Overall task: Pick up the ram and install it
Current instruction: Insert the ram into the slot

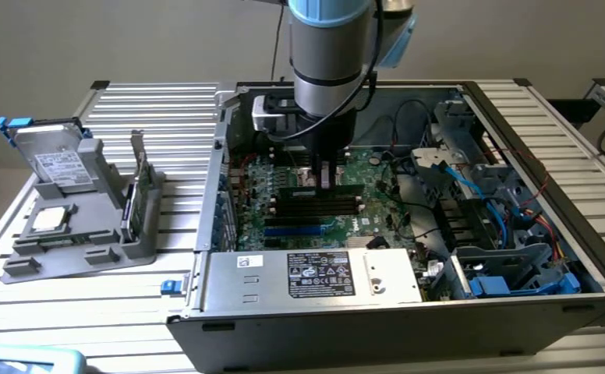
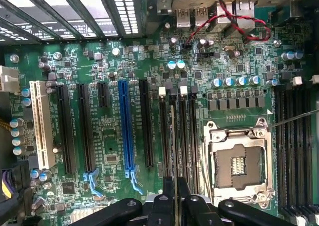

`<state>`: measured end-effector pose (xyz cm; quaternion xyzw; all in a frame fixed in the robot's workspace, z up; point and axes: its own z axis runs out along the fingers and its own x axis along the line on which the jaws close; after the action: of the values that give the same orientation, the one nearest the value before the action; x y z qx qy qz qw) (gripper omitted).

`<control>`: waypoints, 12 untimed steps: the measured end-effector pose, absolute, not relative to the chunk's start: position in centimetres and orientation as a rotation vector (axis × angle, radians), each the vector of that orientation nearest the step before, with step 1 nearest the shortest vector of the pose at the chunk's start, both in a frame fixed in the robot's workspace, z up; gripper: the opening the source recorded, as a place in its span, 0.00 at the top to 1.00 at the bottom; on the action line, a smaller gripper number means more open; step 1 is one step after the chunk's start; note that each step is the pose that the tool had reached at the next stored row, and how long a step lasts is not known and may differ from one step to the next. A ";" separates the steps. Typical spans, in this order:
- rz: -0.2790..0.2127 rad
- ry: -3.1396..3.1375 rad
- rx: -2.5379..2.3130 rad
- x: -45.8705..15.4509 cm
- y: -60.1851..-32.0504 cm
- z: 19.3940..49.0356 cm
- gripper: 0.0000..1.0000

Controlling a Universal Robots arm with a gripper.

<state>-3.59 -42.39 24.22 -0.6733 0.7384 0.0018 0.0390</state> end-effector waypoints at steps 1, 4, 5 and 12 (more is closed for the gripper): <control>0.005 2.264 -2.064 -3.6 -42.4 24.0 0.85; 0.005 2.264 -2.064 -3.7 -42.4 23.5 0.85; 0.005 2.264 -2.064 -3.7 -42.4 23.3 0.85; 0.005 2.263 -2.065 -4.1 -42.4 22.8 0.85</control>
<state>-4.11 -42.38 22.85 -0.6736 0.7381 0.0017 0.0392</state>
